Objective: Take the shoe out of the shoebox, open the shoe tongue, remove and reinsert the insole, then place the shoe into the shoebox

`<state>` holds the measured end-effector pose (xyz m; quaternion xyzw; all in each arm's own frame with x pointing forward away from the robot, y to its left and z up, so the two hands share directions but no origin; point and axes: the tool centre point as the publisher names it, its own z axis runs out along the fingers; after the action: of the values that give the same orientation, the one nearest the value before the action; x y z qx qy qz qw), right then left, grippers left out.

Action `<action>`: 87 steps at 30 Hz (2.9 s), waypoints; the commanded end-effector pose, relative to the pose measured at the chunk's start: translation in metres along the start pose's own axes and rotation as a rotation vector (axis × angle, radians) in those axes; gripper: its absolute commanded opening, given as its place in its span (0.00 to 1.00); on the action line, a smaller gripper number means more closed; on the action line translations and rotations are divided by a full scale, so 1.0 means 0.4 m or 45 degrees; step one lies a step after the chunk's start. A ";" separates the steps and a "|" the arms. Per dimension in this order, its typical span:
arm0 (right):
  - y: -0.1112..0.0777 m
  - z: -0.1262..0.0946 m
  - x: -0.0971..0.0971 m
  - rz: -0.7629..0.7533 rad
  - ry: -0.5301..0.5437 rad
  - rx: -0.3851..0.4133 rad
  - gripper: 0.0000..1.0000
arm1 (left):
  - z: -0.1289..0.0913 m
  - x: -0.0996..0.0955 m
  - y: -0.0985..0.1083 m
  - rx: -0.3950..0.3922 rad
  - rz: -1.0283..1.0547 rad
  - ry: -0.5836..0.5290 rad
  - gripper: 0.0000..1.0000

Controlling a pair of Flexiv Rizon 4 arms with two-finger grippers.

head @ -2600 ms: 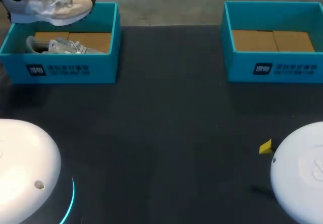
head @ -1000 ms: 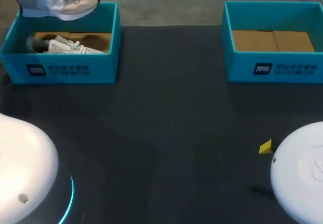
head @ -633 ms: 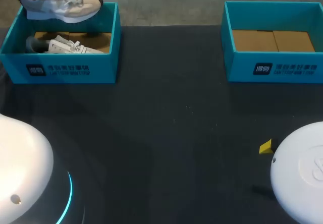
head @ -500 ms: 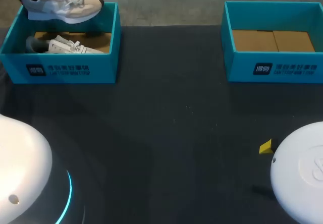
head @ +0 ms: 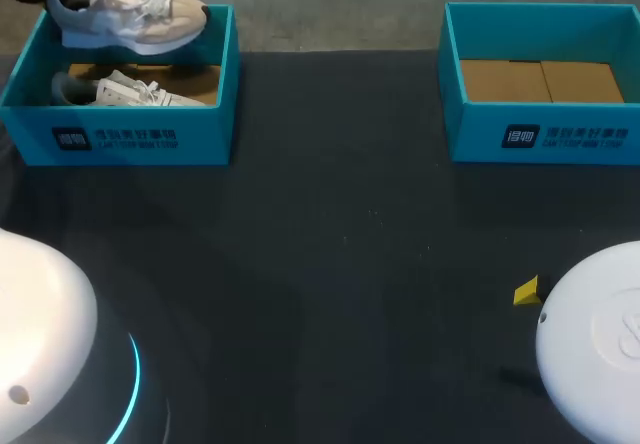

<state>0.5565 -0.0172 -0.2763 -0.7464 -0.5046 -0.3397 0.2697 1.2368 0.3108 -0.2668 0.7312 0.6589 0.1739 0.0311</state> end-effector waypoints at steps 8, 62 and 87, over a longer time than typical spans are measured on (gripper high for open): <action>-0.005 0.000 0.002 0.000 -0.004 -0.005 1.00 | 0.000 0.020 -0.016 0.012 -0.028 0.009 0.00; -0.005 0.000 0.002 0.000 -0.004 -0.005 1.00 | 0.151 -0.056 -0.017 0.114 -0.013 0.074 0.00; -0.005 0.000 0.002 0.000 -0.004 -0.005 1.00 | 0.239 -0.079 -0.058 0.160 -0.040 0.116 0.00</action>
<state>0.5565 -0.0172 -0.2763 -0.7465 -0.5046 -0.3397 0.2698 1.2347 0.3010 -0.3652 0.7127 0.6804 0.1660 -0.0392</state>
